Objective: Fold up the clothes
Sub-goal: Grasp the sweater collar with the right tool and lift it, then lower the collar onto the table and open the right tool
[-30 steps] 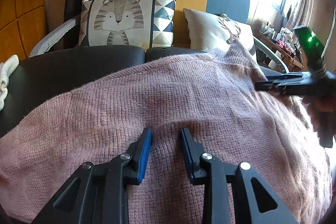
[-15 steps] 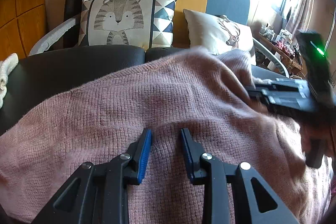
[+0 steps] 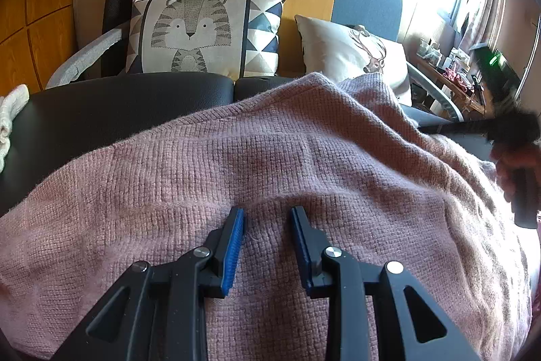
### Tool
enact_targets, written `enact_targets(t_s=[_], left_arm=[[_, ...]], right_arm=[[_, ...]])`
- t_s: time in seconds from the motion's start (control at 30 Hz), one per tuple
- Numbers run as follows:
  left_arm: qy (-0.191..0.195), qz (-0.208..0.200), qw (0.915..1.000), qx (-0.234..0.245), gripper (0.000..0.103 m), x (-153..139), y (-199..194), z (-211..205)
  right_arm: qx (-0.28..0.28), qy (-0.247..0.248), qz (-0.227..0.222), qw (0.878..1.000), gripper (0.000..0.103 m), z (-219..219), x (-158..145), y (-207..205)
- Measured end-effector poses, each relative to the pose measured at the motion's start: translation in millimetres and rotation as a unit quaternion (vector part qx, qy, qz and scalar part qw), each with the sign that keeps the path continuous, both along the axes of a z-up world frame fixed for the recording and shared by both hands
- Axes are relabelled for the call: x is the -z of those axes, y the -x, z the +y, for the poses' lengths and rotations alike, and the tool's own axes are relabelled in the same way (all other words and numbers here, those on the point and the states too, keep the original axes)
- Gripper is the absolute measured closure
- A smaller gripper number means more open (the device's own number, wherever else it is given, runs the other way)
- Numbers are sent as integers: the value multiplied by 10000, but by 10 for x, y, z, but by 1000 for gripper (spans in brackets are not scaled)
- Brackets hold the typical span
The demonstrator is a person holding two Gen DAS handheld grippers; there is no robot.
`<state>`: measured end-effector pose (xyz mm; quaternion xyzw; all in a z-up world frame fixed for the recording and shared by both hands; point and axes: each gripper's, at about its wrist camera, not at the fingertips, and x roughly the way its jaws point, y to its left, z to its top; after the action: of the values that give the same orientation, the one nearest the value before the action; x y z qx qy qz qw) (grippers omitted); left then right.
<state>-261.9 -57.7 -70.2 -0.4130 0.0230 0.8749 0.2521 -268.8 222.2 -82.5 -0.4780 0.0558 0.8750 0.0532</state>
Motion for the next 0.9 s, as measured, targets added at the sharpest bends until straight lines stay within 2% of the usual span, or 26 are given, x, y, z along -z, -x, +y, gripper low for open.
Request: enact_targets(t_s=[0.07,0.1,0.17,0.23,0.33,0.4,0.47,0.5,0.6,0.67,0.8,0.9], left_arm=[[-8,-1,10000,1,74,5,-2,-5],[-8,0,10000,1,74,7,-5,-2],[-16,-5,10000,3,74,10,0,-3],[-26,-10,10000,3,74,13,4,-4],[-31,-10,10000,2,74,23,6,-3],[-28,-5,10000,1,74,29,9,-2],[-32,-3,10000,-2,74,34,9,-2],[-30,-2,10000,-3,74,38,11,-1],[-40,-5,10000,-7,74,45,12,0],[-52,-10,10000,-10,74,49,10,1],[-77,-18,10000,-13,74,57,3,-1],[-111,-33,9999,-11,74,60,10,-12]], right_arm=[[-222,-737,-141,9969,72,-157,130,72],[51,-1088,-87,9940,68,-136,156,67],[882,-829,38,9926,67,103,178,1],[1284,-718,65,9891,58,266,185,-32],[1182,-900,-46,9889,56,233,79,50],[1054,-456,395,9926,56,202,-86,-74],[640,14,720,9953,56,50,-207,-125],[414,27,669,9969,56,-55,-217,-67],[-7,49,428,9991,65,-302,-60,148],[102,-24,309,9995,66,-327,78,322],[769,-85,383,9963,66,-181,204,562],[798,-5,396,9960,65,-256,162,473]])
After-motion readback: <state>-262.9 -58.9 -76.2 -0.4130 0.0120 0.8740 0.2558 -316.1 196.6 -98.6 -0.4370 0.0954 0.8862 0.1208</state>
